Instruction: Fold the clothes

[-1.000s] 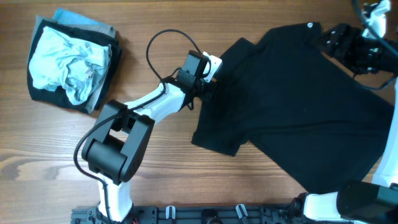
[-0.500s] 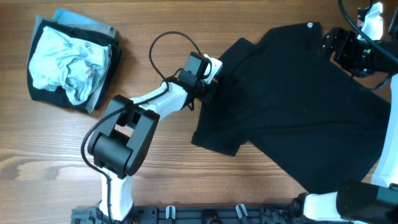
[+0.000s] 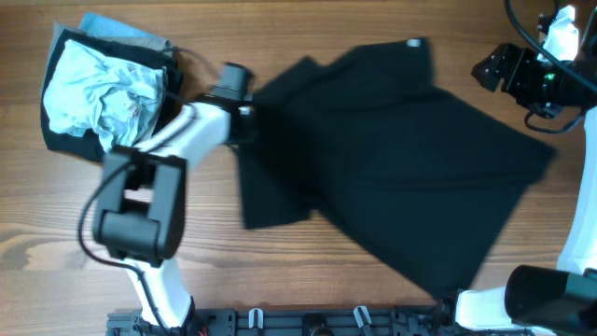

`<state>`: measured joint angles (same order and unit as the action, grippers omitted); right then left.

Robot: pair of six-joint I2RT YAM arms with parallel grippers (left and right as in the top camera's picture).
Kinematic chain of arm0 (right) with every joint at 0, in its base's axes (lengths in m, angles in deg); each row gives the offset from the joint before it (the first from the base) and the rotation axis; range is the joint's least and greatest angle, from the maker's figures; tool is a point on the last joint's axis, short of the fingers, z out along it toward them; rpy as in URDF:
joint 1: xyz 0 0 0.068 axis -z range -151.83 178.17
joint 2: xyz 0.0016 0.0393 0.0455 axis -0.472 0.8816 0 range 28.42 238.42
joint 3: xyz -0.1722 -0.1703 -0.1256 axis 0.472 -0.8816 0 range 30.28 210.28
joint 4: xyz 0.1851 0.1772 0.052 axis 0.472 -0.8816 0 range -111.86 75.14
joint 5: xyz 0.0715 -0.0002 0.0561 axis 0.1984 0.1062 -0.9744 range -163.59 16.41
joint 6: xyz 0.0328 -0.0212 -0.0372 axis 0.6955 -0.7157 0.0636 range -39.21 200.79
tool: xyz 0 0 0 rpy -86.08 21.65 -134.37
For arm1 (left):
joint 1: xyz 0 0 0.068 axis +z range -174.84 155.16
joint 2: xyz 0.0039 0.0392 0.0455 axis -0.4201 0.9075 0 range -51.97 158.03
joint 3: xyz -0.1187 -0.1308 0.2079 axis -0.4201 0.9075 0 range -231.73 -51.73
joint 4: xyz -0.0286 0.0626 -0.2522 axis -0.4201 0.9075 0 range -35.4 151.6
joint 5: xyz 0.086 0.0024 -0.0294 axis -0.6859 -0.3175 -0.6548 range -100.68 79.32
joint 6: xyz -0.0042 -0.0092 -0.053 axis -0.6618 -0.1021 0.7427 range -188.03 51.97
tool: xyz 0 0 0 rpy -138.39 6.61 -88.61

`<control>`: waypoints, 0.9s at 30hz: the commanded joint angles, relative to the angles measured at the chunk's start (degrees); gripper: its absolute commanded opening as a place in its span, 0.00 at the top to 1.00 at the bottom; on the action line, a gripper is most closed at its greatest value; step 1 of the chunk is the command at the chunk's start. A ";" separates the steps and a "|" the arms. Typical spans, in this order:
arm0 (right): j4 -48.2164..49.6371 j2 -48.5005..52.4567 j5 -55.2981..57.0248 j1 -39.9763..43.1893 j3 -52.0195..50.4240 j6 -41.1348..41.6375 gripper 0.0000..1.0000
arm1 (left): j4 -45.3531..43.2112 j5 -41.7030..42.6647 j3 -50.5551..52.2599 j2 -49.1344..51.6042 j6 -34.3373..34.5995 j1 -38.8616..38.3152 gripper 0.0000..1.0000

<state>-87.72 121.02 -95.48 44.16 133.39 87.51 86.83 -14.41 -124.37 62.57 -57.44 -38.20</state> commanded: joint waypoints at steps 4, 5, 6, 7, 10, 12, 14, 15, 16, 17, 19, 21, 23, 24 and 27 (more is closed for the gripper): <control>-1.25 4.66 2.89 -0.17 -4.00 1.29 0.11 | 5.81 3.82 2.45 -3.37 1.77 8.17 0.96; -1.49 5.27 4.33 -0.17 -5.03 2.93 0.12 | 6.34 4.46 2.43 -4.68 1.42 8.24 0.96; -1.60 5.57 6.01 -0.17 -5.97 4.46 0.13 | 6.67 4.61 2.45 -5.55 1.40 8.24 0.96; -1.55 6.16 8.61 -0.17 -7.39 6.49 0.16 | 7.13 4.83 2.45 -6.99 1.36 8.11 0.96; -0.55 7.74 15.08 -0.02 -12.52 12.13 0.26 | 7.69 8.87 2.45 -12.28 -1.01 7.96 0.83; 1.25 9.05 15.96 0.44 -16.65 13.60 0.36 | 7.78 13.57 2.43 -16.09 -1.11 7.98 0.43; 3.21 10.32 16.00 1.18 -20.87 15.50 0.42 | 8.33 18.05 2.43 -19.58 -1.14 7.98 0.00; 4.33 10.86 16.02 1.64 -22.93 15.98 0.44 | 8.37 19.43 2.43 -21.24 -1.14 7.98 0.00; 5.77 11.47 16.17 2.38 -25.16 15.96 0.44 | 8.39 20.06 2.43 -22.95 -1.14 7.98 0.00; 6.67 11.98 16.50 3.02 -26.69 15.98 0.37 | 8.68 20.26 2.45 -24.76 -1.14 7.98 0.00; 7.80 12.55 17.66 4.28 -28.94 16.06 0.25 | 9.27 20.26 2.45 -27.06 -1.14 7.98 0.00; 9.09 13.03 19.10 6.03 -31.52 17.53 0.22 | 9.99 20.26 2.45 -29.07 -1.14 7.96 0.00; 11.54 13.42 19.12 7.87 -34.27 17.88 0.23 | 10.75 20.24 2.45 -30.42 -1.18 7.96 0.00; 12.81 13.53 19.10 8.76 -35.74 18.84 0.25 | 11.10 20.24 2.45 -30.77 -1.18 7.96 0.00; 16.00 13.55 18.91 10.71 -39.54 19.34 0.28 | 12.17 20.24 2.43 -31.04 -1.18 7.96 0.00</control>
<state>-73.62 133.39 -78.23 53.07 97.39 104.69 98.18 4.39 -121.95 32.52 -57.86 -30.14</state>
